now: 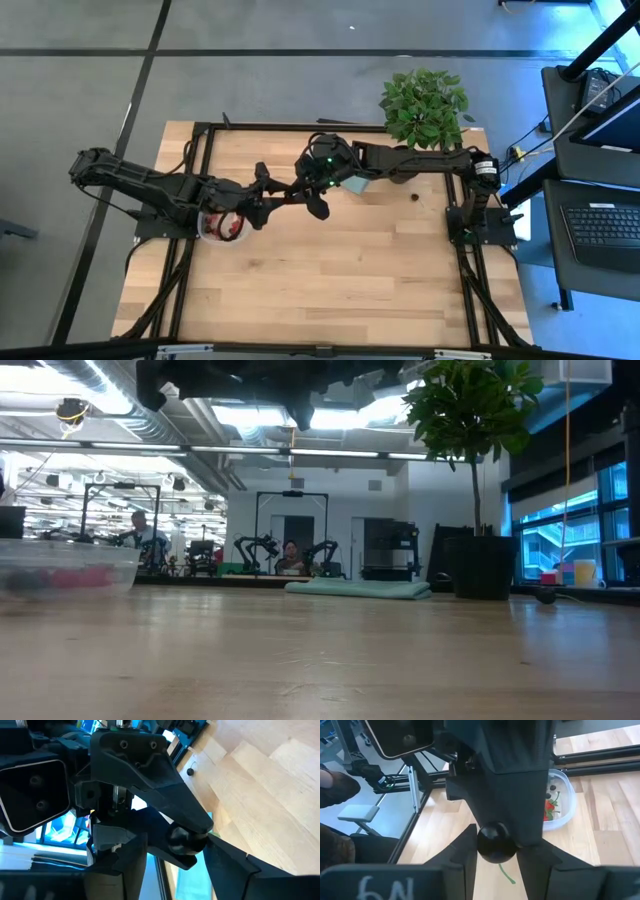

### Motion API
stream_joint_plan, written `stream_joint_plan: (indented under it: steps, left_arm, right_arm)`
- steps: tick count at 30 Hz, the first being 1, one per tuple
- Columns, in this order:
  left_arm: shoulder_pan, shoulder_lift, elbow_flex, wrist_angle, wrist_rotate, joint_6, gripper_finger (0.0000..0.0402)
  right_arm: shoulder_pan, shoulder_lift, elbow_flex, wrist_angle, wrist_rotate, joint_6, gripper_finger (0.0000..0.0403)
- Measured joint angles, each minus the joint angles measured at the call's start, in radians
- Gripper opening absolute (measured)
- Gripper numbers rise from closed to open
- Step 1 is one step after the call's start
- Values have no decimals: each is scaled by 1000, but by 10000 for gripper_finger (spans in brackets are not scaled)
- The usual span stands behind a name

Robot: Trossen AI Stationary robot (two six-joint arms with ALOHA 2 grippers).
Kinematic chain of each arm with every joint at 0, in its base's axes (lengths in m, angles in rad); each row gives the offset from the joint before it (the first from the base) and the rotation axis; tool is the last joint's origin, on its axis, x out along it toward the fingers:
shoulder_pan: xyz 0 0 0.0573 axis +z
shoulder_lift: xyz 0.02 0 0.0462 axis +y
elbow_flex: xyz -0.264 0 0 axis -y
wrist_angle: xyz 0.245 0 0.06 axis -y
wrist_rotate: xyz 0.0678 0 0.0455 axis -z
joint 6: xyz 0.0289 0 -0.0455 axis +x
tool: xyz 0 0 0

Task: Pick and placing Produce into tupperware
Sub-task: Put the bottom black cherry into the transparent bin

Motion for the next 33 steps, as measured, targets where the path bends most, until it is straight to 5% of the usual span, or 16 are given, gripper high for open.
stream_joint_plan:
  steps: [10,25,33]
  left_arm:
    - [0,-1,-1,7,24,14,125]
    - [2,-1,-1,23,100,3,133]
    - [15,15,0,58,118,1,105]
  right_arm:
    - [0,0,0,-5,-11,5,113]
    - [6,-1,0,4,-6,1,113]
    - [10,1,1,16,5,-2,113]
